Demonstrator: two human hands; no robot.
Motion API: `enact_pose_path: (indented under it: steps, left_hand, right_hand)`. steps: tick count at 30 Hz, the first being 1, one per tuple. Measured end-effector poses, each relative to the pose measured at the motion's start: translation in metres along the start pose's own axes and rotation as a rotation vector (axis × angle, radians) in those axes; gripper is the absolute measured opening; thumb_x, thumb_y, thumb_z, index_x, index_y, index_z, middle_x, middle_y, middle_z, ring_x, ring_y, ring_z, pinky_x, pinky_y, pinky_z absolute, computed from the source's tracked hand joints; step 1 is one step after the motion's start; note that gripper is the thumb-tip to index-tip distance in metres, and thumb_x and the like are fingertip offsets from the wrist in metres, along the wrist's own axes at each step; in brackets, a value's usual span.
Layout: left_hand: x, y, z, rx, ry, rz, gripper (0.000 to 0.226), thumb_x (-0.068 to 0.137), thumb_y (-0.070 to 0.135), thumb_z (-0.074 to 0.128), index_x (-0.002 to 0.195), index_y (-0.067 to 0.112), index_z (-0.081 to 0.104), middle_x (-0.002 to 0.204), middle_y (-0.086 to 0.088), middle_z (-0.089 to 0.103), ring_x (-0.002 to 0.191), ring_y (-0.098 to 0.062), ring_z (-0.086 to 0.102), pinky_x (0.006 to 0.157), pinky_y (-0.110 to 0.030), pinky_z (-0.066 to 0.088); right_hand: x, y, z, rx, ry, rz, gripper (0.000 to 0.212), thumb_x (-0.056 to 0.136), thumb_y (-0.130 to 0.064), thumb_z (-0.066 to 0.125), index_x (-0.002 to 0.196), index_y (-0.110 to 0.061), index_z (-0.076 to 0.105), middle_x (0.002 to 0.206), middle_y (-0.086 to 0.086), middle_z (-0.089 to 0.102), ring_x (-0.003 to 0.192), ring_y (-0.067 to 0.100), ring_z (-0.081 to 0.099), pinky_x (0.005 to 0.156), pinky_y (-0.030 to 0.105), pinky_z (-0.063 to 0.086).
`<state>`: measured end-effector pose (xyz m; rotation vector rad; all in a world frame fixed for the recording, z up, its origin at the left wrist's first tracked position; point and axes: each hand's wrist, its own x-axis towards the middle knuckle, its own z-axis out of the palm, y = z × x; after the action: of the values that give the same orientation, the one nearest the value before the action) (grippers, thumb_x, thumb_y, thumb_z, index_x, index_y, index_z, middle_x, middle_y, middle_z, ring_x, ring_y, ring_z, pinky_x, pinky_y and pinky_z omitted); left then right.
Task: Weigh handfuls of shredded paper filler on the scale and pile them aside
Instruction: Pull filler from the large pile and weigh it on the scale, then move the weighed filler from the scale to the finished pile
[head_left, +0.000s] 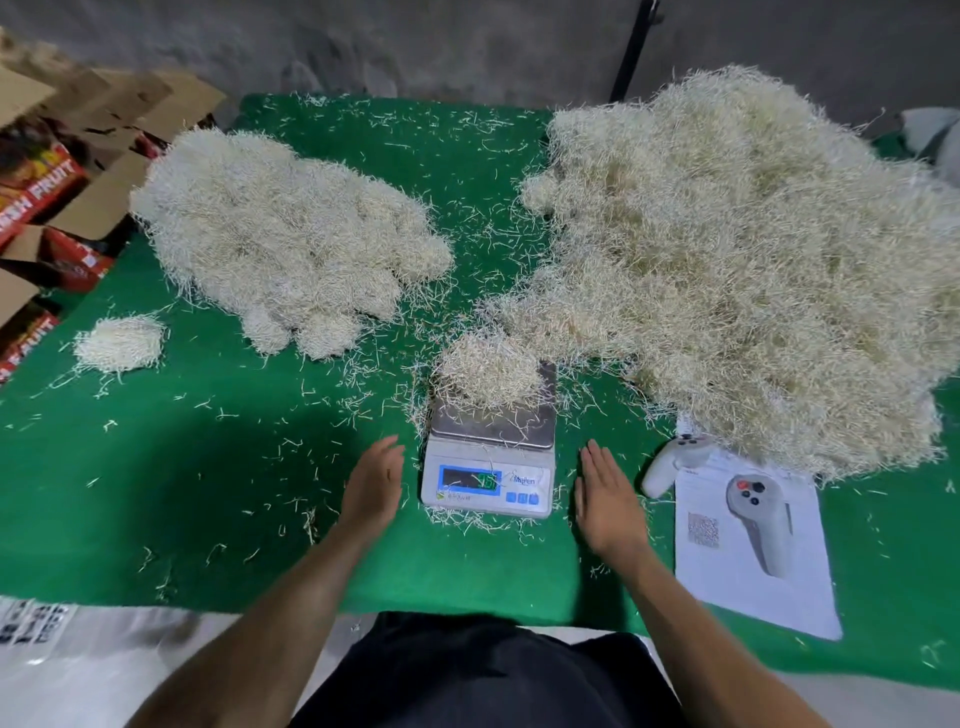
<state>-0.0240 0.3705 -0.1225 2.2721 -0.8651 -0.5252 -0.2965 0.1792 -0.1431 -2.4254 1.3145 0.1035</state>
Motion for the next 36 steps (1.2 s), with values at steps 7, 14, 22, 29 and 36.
enact_pose_path:
  steps: [7, 14, 22, 29, 36]
  left_hand:
    - [-0.042, -0.019, 0.038, 0.187, 0.004, 0.011, 0.046, 0.106, 0.006, 0.044, 0.152, 0.012, 0.042, 0.164, -0.003, 0.028, 0.154, -0.02, 0.02, 0.128, -0.04, 0.011]
    - [-0.041, -0.024, 0.041, 0.173, 0.031, 0.019, 0.043, 0.107, 0.014, 0.046, 0.149, 0.012, 0.047, 0.161, -0.002, 0.035, 0.152, -0.02, 0.026, 0.127, -0.04, 0.014]
    - [0.005, 0.026, 0.017, -0.123, 0.325, -0.081, 0.035, 0.106, 0.013, 0.038, 0.072, 0.015, 0.047, 0.065, -0.003, 0.05, 0.063, -0.021, 0.047, 0.06, -0.038, 0.042]
    - [0.054, 0.125, -0.003, -0.402, -0.025, -0.074, 0.044, 0.109, 0.045, 0.027, 0.149, 0.028, 0.039, 0.123, 0.004, 0.06, 0.102, 0.0, 0.056, 0.094, -0.025, 0.049]
    - [0.035, 0.155, 0.012, -0.885, -0.109, -0.297, 0.036, 0.105, 0.047, 0.044, 0.134, 0.028, 0.055, 0.136, -0.004, 0.057, 0.126, -0.027, 0.052, 0.099, -0.044, 0.049]
  right_hand:
    - [-0.021, -0.007, 0.03, -0.104, 0.118, 0.041, 0.057, 0.11, -0.03, 0.022, 0.164, -0.013, 0.013, 0.171, 0.004, 0.003, 0.159, 0.023, -0.003, 0.129, 0.041, 0.001]
    - [-0.021, -0.008, 0.03, -0.038, 0.17, 0.042, 0.055, 0.109, -0.026, 0.032, 0.161, -0.012, 0.026, 0.17, 0.004, 0.014, 0.159, 0.024, 0.008, 0.129, 0.041, 0.005]
    - [0.012, -0.016, -0.017, 0.358, 0.311, 0.104, 0.036, 0.11, -0.026, 0.036, 0.092, -0.012, 0.065, 0.096, 0.013, 0.07, 0.087, 0.029, 0.059, 0.076, 0.039, 0.047]
    - [0.062, -0.114, -0.091, 0.877, 0.281, -0.057, 0.04, 0.112, -0.036, 0.033, 0.097, -0.011, 0.059, 0.075, 0.002, 0.058, 0.053, 0.002, 0.048, 0.049, 0.016, 0.043]
    - [0.07, -0.18, -0.1, 1.154, 0.097, 0.085, 0.091, 0.091, -0.067, 0.061, 0.16, -0.017, 0.028, 0.155, 0.001, 0.043, 0.141, 0.018, 0.041, 0.118, 0.039, 0.032]
